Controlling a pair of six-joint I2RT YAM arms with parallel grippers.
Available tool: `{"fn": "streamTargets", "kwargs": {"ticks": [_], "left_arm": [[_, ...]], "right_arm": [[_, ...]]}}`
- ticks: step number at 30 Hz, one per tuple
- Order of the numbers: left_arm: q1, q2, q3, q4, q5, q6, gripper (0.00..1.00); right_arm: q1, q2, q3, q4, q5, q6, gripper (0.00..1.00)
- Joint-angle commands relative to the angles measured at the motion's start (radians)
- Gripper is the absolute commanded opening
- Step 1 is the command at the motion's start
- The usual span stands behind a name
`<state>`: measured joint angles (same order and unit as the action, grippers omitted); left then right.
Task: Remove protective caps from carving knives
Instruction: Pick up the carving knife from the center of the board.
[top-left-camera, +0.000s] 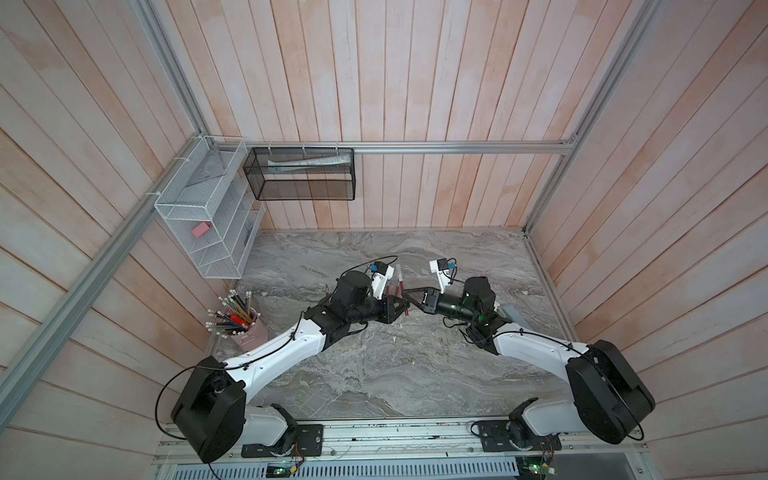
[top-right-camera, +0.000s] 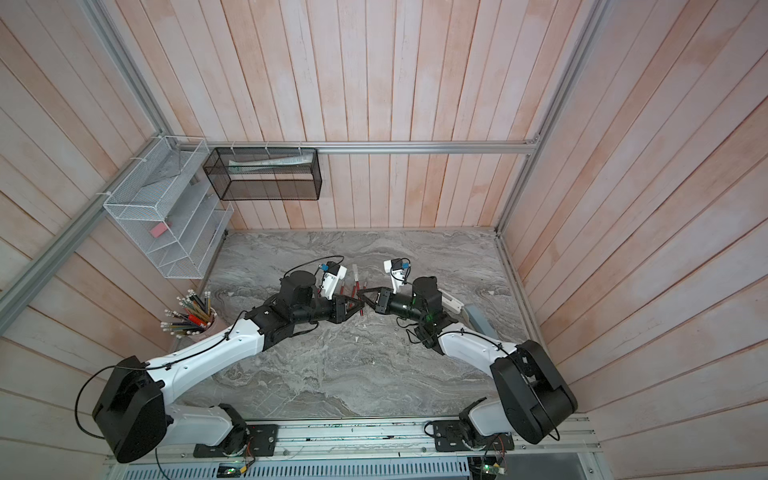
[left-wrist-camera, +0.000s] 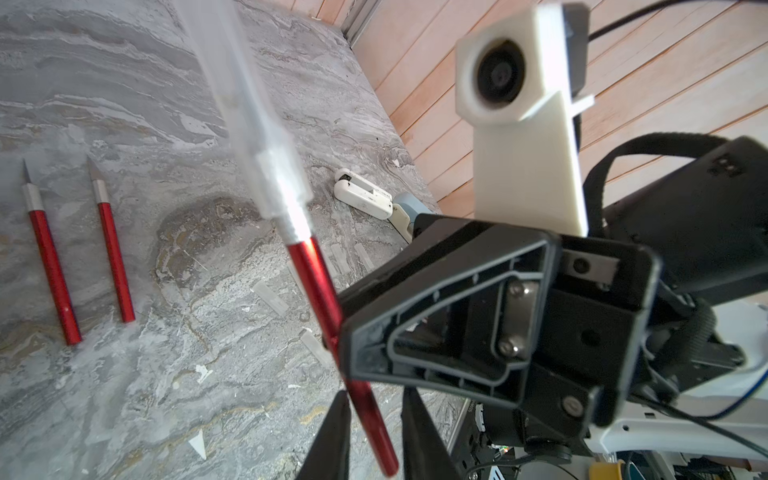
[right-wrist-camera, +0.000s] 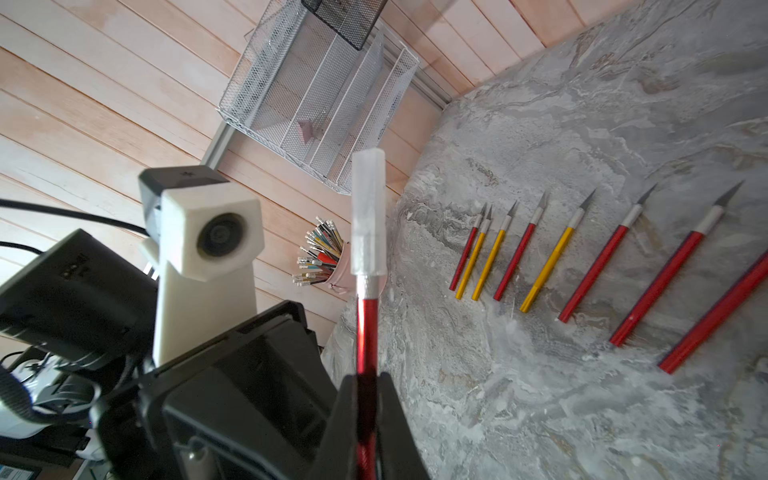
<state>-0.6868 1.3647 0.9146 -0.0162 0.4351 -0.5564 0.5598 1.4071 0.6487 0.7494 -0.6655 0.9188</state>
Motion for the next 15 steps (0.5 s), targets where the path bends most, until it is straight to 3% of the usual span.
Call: {"fn": "streamTargets", "kwargs": {"ticks": [1, 5, 8, 15], "left_arm": [[-0.007, 0.006, 0.015, -0.02, -0.024, 0.023, 0.24], [-0.006, 0.013, 0.017, -0.031, -0.037, 0.028, 0.24], [-0.007, 0.013, 0.032, -0.045, -0.052, 0.037, 0.15], [-0.007, 0.018, 0.083, -0.091, -0.083, 0.056, 0.08]], "right_arm": [[0.003, -0.002, 0.008, 0.087, -0.036, 0.034, 0.0], [0.004, -0.005, 0.004, 0.102, -0.04, 0.049, 0.0], [0.004, -0.011, -0.004, 0.103, -0.042, 0.054, 0.0], [0.011, -0.053, -0.058, 0.102, -0.016, 0.059, 0.0]]}}
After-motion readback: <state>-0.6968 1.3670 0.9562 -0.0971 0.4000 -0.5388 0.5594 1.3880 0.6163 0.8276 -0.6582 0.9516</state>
